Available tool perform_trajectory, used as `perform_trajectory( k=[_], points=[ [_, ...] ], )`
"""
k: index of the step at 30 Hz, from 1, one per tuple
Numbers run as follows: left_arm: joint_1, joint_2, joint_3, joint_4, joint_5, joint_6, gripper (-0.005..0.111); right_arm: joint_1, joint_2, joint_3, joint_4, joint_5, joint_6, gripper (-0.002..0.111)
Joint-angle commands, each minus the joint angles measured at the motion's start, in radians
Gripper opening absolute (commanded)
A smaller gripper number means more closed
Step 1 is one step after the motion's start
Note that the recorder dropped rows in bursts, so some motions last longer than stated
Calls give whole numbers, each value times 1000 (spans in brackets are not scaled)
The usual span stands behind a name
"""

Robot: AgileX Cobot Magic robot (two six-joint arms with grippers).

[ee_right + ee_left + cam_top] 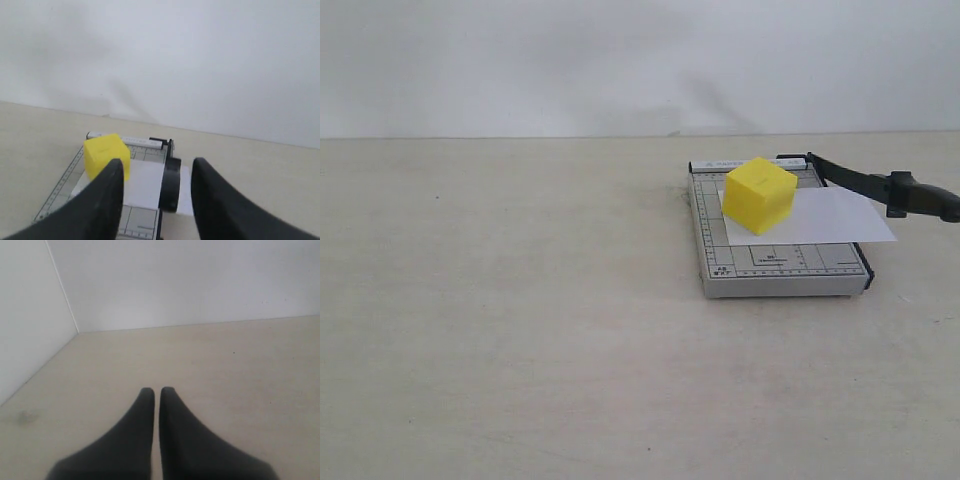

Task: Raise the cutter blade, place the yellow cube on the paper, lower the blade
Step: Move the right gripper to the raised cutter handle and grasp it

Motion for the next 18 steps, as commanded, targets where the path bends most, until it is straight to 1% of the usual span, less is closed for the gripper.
perform_trajectory(
  k=[1, 4, 9, 11, 18],
  points=[
    [3, -3, 3, -15, -8, -10, 4, 0, 155, -58, 2, -78, -11, 46],
    [3, -3, 3, -15, -8, -10, 4, 0, 295, -139, 2, -64, -11, 46],
    [3, -3, 3, -15, -8, -10, 4, 0, 487, -321, 4, 166, 0, 46],
    [3, -3, 3, -15, -8, -10, 4, 0, 552, -357, 4, 213, 0, 46],
    [3, -3, 3, -15, -8, -10, 4, 0, 661, -376, 2, 172, 0, 46]
  ],
)
